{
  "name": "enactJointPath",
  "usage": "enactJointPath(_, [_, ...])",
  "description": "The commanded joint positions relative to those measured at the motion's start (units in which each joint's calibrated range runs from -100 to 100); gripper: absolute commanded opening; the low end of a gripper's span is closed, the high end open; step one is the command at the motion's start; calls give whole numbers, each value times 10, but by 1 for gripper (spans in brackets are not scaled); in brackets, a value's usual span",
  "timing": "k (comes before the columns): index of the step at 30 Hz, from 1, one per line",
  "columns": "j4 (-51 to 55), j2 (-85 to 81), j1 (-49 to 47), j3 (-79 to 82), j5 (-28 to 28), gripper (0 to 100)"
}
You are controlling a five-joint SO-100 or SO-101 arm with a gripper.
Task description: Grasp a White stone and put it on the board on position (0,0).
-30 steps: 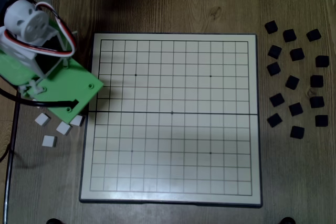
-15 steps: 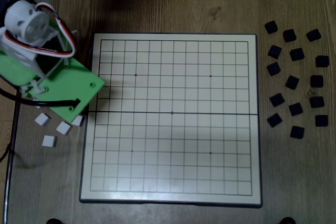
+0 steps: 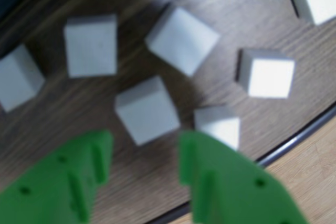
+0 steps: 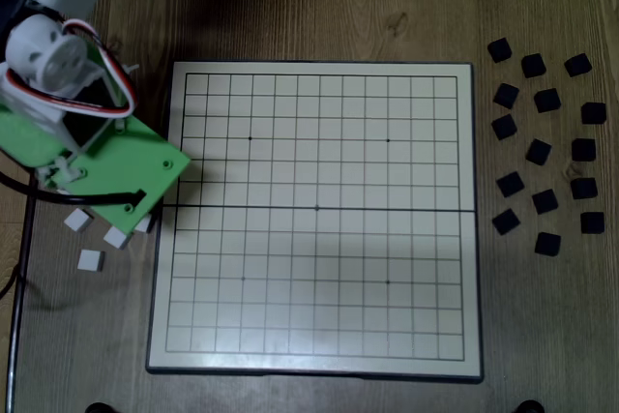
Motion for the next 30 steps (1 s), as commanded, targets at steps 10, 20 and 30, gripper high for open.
enactJointPath(10, [-20, -3, -15, -69, 8, 11])
enactJointPath(20, [-21, 7, -9, -69, 12, 12])
enactJointPath(30, [-16, 17, -3, -69, 14, 13])
